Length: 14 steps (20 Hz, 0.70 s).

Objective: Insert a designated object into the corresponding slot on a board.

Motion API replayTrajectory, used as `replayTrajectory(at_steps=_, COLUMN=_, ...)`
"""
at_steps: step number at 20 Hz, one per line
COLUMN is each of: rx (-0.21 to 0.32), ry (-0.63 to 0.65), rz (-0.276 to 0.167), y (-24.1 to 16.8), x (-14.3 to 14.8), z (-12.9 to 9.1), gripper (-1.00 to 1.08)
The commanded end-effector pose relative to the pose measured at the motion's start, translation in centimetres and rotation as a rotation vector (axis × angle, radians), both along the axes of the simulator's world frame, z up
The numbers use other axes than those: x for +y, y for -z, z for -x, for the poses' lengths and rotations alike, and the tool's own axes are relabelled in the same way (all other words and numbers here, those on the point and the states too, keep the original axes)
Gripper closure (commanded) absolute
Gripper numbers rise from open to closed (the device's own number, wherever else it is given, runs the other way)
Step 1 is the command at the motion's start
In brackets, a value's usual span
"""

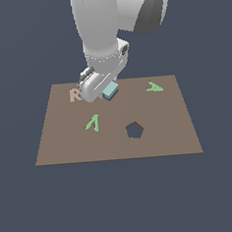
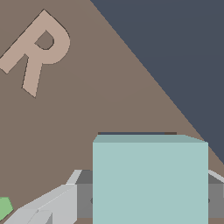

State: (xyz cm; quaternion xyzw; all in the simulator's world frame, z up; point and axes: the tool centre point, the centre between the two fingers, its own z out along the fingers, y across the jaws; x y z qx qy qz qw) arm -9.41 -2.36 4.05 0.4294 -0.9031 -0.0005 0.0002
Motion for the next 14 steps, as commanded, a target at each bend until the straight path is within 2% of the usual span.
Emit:
replayTrajectory(at_steps=1, rx=0.000, ry=0.000, rz=0.000, y=0.00, x=0.00, z=0.00, gripper=1.08)
replayTrajectory(at_steps=8, rx=-0.001, ry=-0.002, rz=-0.001, y=0.98, x=0.04, z=-0.01, gripper=1.08)
replayTrajectory(at_steps=9, rx=-0.001, ry=-0.002, rz=-0.001, y=0.98, x=0.04, z=-0.01, gripper=-0.92)
replayTrajectory(at_steps=14, rx=-0.001, ry=-0.002, rz=-0.001, y=0.98, x=0.04, z=-0.01, gripper=-0.92)
